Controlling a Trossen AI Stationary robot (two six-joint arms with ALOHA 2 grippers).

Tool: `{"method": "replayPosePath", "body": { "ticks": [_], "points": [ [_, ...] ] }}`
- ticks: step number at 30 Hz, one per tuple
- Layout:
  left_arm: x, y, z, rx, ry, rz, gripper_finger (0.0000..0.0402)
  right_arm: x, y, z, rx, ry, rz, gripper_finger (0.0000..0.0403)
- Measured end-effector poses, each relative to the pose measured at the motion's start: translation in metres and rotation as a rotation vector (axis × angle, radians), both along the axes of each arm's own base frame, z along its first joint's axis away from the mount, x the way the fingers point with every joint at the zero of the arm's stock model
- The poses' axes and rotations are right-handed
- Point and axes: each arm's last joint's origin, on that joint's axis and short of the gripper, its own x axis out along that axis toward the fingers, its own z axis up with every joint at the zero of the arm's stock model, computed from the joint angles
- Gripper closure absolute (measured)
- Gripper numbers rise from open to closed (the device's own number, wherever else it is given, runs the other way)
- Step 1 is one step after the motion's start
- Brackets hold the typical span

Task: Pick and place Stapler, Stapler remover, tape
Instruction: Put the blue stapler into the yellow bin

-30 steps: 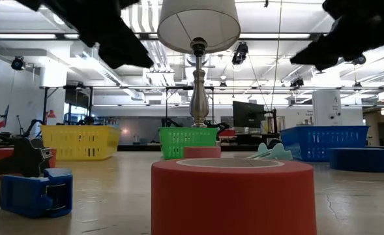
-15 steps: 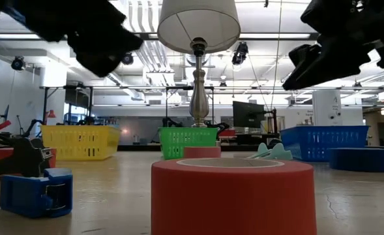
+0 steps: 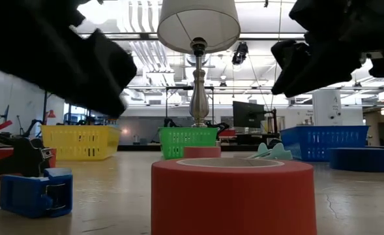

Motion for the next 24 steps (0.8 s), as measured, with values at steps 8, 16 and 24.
{"method": "replayPosePath", "body": {
  "ticks": [8,16,24],
  "points": [
    [-0.013,-0.009,-0.013,0.141,0.050,-0.008,0.0250,0.006,0.003,0.008,-0.007,-0.028,0.035,0.0273],
    [-0.013,-0.009,-0.023,0.195,0.065,-0.022,0.0250,0.005,0.002,0.012,-0.014,-0.049,0.045,0.0273],
    [-0.013,-0.008,-0.030,0.239,0.079,-0.030,0.0265,0.005,0.002,0.012,-0.016,-0.041,0.044,0.0273]
  ]
}}
